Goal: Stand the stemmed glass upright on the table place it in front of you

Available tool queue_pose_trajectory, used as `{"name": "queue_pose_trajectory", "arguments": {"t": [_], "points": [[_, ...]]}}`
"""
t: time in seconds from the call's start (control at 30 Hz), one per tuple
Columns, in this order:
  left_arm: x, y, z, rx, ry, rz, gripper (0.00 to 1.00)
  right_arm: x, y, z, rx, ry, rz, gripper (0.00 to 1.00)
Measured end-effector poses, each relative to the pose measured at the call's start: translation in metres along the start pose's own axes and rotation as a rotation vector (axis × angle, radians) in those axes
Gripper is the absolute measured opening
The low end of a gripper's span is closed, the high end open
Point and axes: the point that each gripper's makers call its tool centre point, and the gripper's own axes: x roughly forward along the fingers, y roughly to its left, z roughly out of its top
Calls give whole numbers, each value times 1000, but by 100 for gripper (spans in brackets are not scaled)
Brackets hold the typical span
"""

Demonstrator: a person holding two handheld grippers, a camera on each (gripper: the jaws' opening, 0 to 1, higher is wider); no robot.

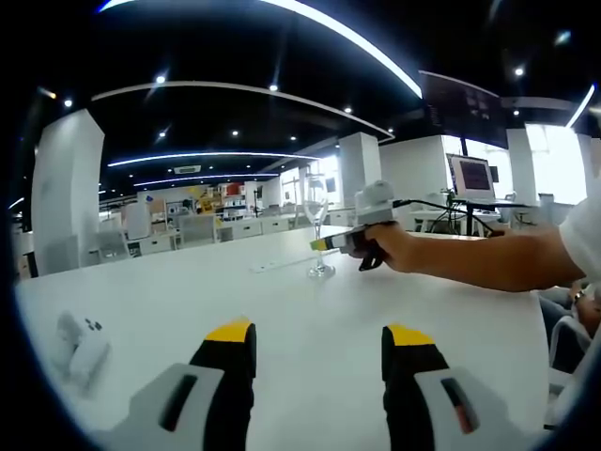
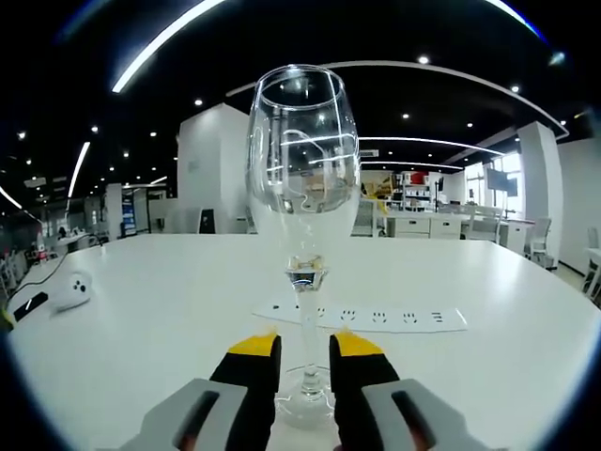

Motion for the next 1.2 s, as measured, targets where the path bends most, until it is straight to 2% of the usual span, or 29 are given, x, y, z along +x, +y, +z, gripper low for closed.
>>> {"name": "queue_pose_trajectory", "arguments": {"t": [0.73, 1.2], "points": [[1, 1, -1, 1, 3, 3, 54, -11, 3, 1, -1, -6, 15, 27], [1, 1, -2, 4, 7, 4, 54, -32, 8, 2, -11, -21, 22, 27]]}}
